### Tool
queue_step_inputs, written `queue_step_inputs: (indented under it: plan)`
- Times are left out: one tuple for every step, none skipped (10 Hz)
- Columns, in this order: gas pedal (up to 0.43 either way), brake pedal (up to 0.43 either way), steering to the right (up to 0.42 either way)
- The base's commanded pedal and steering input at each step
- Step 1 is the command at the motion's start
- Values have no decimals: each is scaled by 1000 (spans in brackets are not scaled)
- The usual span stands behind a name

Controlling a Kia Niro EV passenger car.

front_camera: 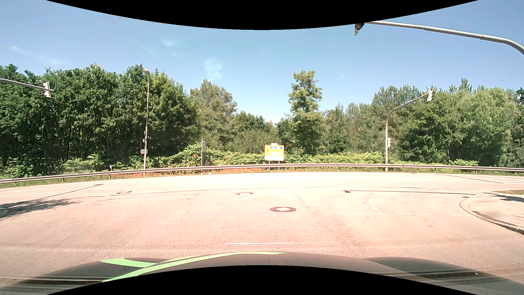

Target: Follow the waypoints while adhering to traffic rules and regulations

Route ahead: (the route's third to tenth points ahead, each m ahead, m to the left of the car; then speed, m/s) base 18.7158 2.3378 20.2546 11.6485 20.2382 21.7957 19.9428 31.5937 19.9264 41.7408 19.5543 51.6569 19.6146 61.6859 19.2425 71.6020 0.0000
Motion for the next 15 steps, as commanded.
queue_step_inputs:
  plan:
    - [0,366,-24]
    - [0,372,-24]
    - [0,366,-24]
    - [0,366,-24]
    - [0,366,-24]
    - [0,366,-24]
    - [0,366,-24]
    - [0,366,-24]
    - [0,366,-24]
    - [0,366,-24]
    - [0,366,-24]
    - [0,366,-24]
    - [0,366,-24]
    - [0,366,-24]
    - [0,372,-24]
